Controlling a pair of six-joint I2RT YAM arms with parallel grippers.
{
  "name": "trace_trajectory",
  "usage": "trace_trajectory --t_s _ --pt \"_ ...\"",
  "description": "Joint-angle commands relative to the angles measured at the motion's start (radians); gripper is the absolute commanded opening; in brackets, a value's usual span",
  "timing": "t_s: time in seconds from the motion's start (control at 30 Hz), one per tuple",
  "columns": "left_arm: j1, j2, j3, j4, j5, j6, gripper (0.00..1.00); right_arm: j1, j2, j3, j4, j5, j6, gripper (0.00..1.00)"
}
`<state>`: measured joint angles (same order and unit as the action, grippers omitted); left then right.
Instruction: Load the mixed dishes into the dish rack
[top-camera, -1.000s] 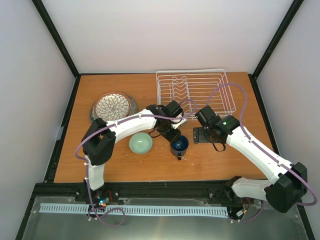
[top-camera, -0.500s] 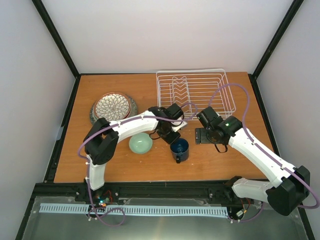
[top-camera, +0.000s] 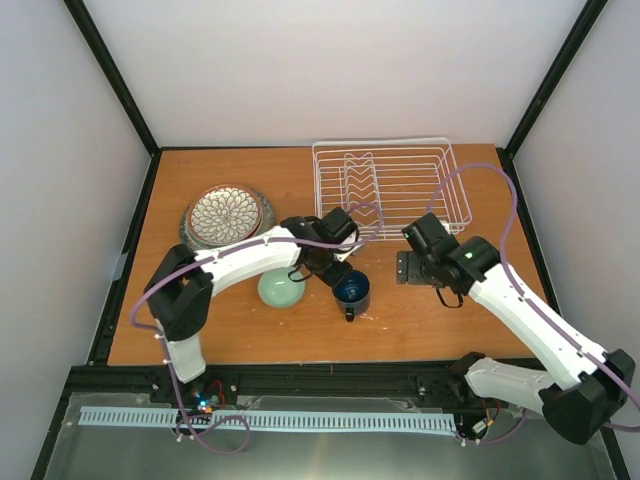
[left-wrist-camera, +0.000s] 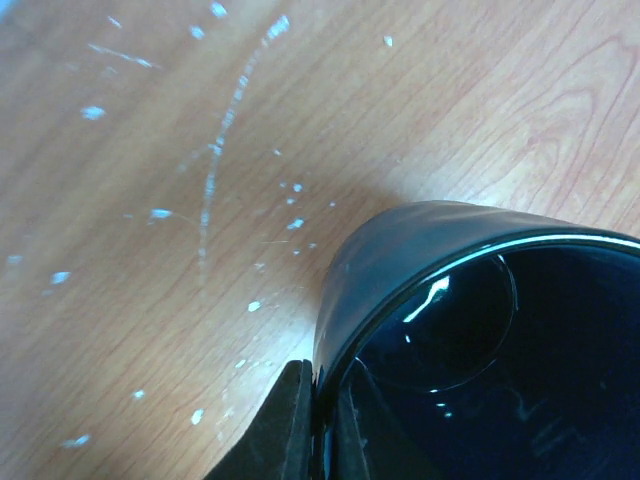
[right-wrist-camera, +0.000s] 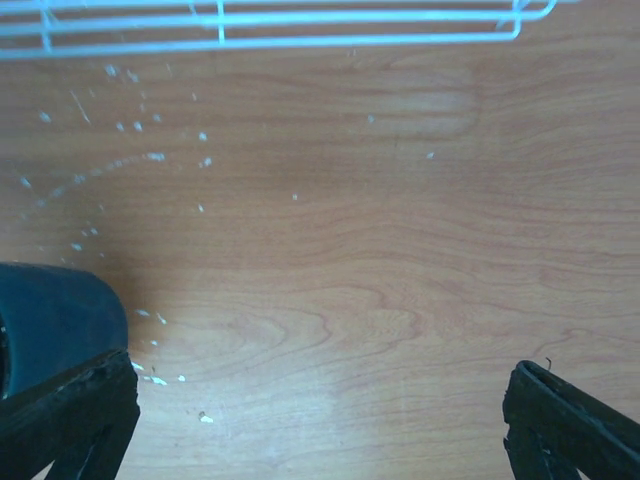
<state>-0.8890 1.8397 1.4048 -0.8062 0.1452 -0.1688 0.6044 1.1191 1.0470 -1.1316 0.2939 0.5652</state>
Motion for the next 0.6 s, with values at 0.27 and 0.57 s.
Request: trace_trajectory --t_s 0.27,0.57 --pt "-0.031 -0.525 -0.198 0.539 -0.248 -0.018 0.01 0.0 -0.27 0.079 0.21 -0.007 0.025 0.93" --pt "-0.031 -0.692 -0.509 1.202 -0.416 0.165 0.01 -0.08 -0.283 -0.114 0.585 -0.45 0.113 0.56"
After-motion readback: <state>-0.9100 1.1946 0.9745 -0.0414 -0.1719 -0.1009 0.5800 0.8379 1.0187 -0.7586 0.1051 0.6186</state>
